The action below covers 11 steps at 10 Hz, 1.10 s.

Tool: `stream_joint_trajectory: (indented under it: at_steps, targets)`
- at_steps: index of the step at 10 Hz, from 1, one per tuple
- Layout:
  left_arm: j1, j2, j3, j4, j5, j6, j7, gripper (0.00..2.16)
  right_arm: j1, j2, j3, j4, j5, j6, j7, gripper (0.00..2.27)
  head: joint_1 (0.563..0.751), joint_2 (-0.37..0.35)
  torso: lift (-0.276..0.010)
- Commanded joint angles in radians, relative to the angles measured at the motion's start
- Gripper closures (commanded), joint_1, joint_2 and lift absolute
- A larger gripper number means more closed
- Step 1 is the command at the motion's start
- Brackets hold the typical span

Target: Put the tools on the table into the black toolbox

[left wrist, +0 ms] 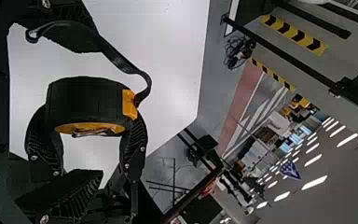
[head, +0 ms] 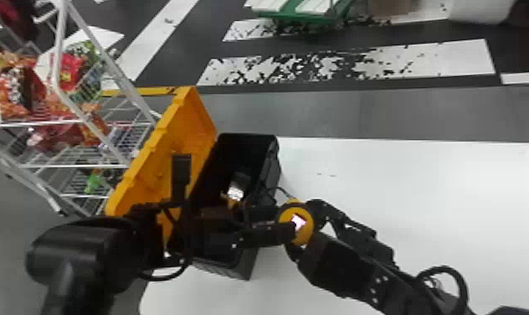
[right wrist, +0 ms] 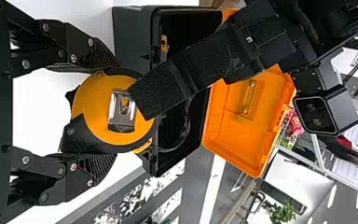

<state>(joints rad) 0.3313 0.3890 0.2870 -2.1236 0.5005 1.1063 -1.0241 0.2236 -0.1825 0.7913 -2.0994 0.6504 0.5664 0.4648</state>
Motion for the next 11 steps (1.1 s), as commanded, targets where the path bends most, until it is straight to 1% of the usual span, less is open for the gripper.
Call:
stream_joint_trajectory:
  at_steps: [1,2,6,7,8,9,10,11]
  targets:
    - [0.0,-0.006,-0.002,-0.004,0.013,0.01,0.003,0.07,-0.004,0.003,0.005,0.004,0.0,0.001,0.0,2.24,0.695,0.35,-0.039]
    - [-0.003,-0.007,-0.009,-0.004,0.016,0.034,0.004,0.08,-0.004,0.006,0.008,0.007,0.002,0.001,-0.002,2.24,0.695,0.35,-0.039]
    - [-0.006,-0.016,-0.025,-0.024,0.041,0.059,0.019,0.08,-0.023,0.012,0.023,0.025,0.0,0.004,-0.002,2.24,0.695,0.35,-0.039]
    - [-0.009,-0.018,-0.028,-0.026,0.041,0.059,0.021,0.17,-0.026,0.012,0.026,0.025,0.0,0.004,-0.002,2.24,0.695,0.35,-0.039]
    - [-0.015,-0.016,-0.035,-0.026,0.035,0.059,0.004,0.41,-0.026,0.012,0.026,0.025,0.0,0.004,-0.002,2.24,0.695,0.35,-0.039]
    - [-0.023,-0.018,-0.046,-0.026,0.024,0.056,-0.007,0.85,-0.027,0.014,0.026,0.025,0.002,0.004,-0.002,2.24,0.695,0.35,-0.039]
    - [-0.028,-0.019,-0.054,-0.026,0.015,0.056,-0.011,1.35,-0.029,0.015,0.026,0.029,0.002,0.004,-0.002,2.24,0.695,0.35,-0.039]
    - [-0.038,-0.018,-0.063,-0.026,-0.007,0.056,-0.039,1.57,-0.029,0.015,0.026,0.03,0.0,0.001,-0.003,2.24,0.695,0.35,-0.039]
